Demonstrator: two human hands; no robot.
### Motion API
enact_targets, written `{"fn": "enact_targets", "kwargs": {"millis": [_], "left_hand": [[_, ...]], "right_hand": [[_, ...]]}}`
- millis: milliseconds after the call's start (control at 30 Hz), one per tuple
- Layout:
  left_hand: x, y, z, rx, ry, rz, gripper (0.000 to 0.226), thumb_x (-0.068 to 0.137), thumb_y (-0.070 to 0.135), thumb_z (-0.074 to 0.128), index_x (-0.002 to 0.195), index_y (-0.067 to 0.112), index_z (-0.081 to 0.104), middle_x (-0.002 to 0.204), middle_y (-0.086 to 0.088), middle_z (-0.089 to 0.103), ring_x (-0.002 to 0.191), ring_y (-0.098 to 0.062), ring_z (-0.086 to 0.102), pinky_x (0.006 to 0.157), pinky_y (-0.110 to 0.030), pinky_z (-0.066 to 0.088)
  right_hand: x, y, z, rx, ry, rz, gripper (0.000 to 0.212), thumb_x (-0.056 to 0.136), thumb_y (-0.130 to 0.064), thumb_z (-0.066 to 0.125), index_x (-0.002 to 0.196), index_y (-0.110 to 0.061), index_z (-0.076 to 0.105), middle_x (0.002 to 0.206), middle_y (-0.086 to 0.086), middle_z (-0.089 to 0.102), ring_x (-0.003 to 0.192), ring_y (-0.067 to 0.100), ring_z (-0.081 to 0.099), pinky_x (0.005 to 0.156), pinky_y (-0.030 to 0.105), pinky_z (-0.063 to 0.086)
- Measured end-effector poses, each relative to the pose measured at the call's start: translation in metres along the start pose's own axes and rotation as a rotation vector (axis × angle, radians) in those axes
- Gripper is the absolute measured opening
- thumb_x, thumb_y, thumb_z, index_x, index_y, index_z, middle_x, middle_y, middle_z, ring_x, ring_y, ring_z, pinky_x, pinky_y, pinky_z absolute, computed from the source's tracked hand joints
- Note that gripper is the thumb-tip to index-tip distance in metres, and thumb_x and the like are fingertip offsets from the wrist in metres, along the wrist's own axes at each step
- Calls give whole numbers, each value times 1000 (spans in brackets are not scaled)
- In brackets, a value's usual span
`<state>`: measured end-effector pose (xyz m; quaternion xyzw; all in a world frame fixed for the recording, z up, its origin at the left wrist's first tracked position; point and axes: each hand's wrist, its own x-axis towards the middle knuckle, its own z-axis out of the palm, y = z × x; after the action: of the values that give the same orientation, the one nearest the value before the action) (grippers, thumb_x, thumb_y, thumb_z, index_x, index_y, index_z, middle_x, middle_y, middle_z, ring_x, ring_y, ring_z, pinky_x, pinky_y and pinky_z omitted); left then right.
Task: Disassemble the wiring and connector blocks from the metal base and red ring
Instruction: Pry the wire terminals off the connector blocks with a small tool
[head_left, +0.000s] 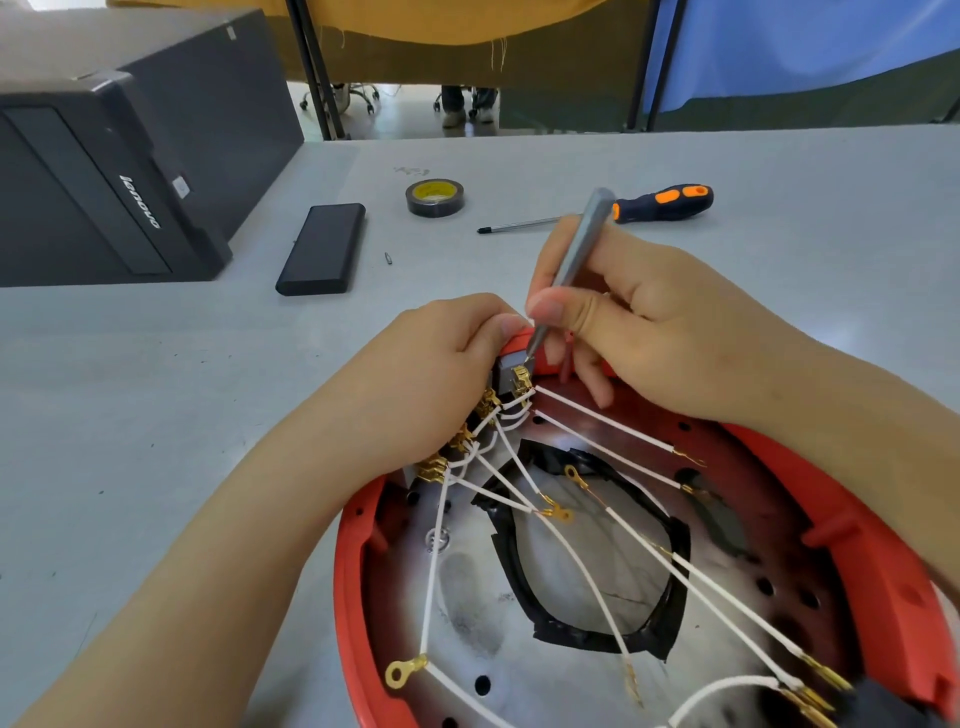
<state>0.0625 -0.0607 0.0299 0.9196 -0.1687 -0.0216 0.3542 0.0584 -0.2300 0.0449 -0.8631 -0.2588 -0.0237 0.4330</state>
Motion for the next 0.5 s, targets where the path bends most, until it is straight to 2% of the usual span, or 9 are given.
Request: {"fn": "enact_targets", "kwargs": {"millis": [33, 133, 200, 300, 367, 500], "left_hand": [[0, 0, 0, -2, 7, -2, 28, 100, 36, 35, 85, 32, 60, 51, 20, 55, 49, 9, 49, 48, -9, 36], [1, -1, 0, -1, 9, -6, 29, 99, 36, 35, 95, 30, 63, 70, 8, 63, 62, 1, 55, 61, -16, 43], [0, -2, 0, 0, 12, -1, 29, 100, 35, 35, 92, 35, 62, 67, 8, 60, 59, 3, 54, 56, -13, 41], [0, -2, -1, 6, 12, 10, 29, 100, 34, 35, 98, 33, 64, 65, 9, 58, 58, 6, 51, 53, -11, 38], [1, -3, -1, -1, 6, 5, 29, 100, 35, 35, 98, 30, 64, 57, 15, 56, 53, 9, 49, 49, -10, 36], [0, -3, -1, -21, -8, 8, 30, 101, 36, 35, 79, 33, 56, 51, 30, 51, 50, 11, 48, 48, -8, 34]], "right_hand": [[3, 0, 0, 8, -13, 5, 14, 96, -29, 47, 83, -32, 49, 68, -1, 63, 40, 20, 56, 55, 41, 54], [17, 0, 0, 25, -99, 41, 16, 99, -25, 46, 83, -28, 47, 62, -1, 61, 38, 21, 57, 49, 25, 49], [28, -1, -1, 56, -150, 102, 16, 99, -25, 46, 84, -27, 47, 57, -4, 59, 36, 21, 56, 40, 18, 43], [36, 1, -1, 85, -173, 157, 14, 100, -26, 45, 87, -22, 48, 52, -5, 56, 33, 17, 53, 30, 17, 33], [31, 3, 0, 121, -152, 149, 15, 100, -26, 44, 86, -22, 48, 53, -5, 57, 35, 16, 55, 32, 20, 39], [6, 9, 2, 158, -46, 41, 14, 98, -27, 46, 85, -28, 50, 63, -3, 61, 46, 18, 60, 46, 23, 50]]}}
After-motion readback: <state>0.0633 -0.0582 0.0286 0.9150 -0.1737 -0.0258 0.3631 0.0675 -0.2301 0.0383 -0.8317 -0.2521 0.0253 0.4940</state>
